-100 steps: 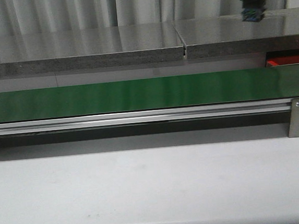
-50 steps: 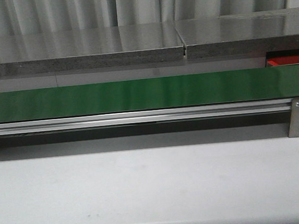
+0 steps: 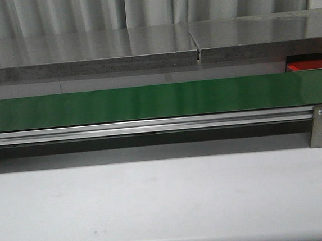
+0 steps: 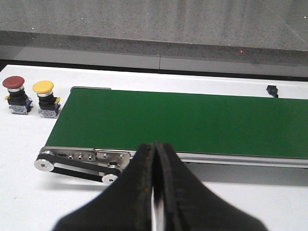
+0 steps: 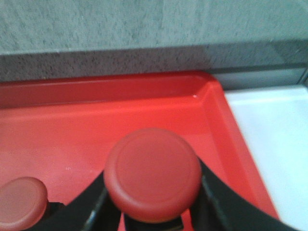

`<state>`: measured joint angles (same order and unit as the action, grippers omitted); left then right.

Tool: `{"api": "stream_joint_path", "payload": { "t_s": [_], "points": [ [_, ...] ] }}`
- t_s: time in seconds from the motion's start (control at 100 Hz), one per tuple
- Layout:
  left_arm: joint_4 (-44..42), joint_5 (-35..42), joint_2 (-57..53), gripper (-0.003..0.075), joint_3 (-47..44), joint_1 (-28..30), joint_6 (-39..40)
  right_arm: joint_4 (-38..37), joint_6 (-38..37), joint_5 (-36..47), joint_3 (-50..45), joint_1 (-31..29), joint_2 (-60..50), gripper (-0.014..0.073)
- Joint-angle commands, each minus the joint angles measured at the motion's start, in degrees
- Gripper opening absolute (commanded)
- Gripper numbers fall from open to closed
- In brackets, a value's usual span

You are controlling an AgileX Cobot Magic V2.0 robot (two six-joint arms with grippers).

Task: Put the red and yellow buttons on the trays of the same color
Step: 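Carry the red button to the red tray and lower it, then open the right gripper to release the red button in the tray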

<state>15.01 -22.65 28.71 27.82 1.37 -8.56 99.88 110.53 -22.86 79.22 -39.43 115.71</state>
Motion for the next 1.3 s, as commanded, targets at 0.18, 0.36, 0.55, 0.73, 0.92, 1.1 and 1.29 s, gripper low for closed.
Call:
{"api": "stream_joint_path", "payload": {
  "t_s": [0.18,0.36,0.55,0.73,0.92,1.1,1.29],
  "points": [
    [1.0,4.1,0.1,-0.0020,1.4,-0.4,-0.1,3.1,0.3,-5.0,6.6,0.0,2.5,0.0132],
    [1.0,4.1,0.1,-0.0020,1.4,-0.4,-0.1,3.2,0.3,-5.9,7.8,0.0,4.9,0.0132],
    [1.0,4.1,0.1,-0.0020,1.4,-0.4,-0.1,3.4,0.3,-8.0,8.6,0.0,7.3,0.0132],
    [1.0,4.1,0.1,-0.0020,1.4,-0.4,-0.1,3.4,0.3,-8.2,8.7,0.0,8.7,0.0132],
    [1.0,4.1,0.1,-0.0020,1.4,-0.4,-0.1,3.4,0.3,-8.6,8.7,0.0,8.9,0.0132],
    [1.0,4.1,0.1,-0.0020,1.4,-0.4,-0.1,3.4,0.3,-8.6,8.7,0.0,8.9,0.0155],
    [1.0,4.1,0.1,-0.0020,1.4,-0.4,-0.1,3.4,0.3,-8.6,8.7,0.0,8.9,0.0316]
  ]
}}
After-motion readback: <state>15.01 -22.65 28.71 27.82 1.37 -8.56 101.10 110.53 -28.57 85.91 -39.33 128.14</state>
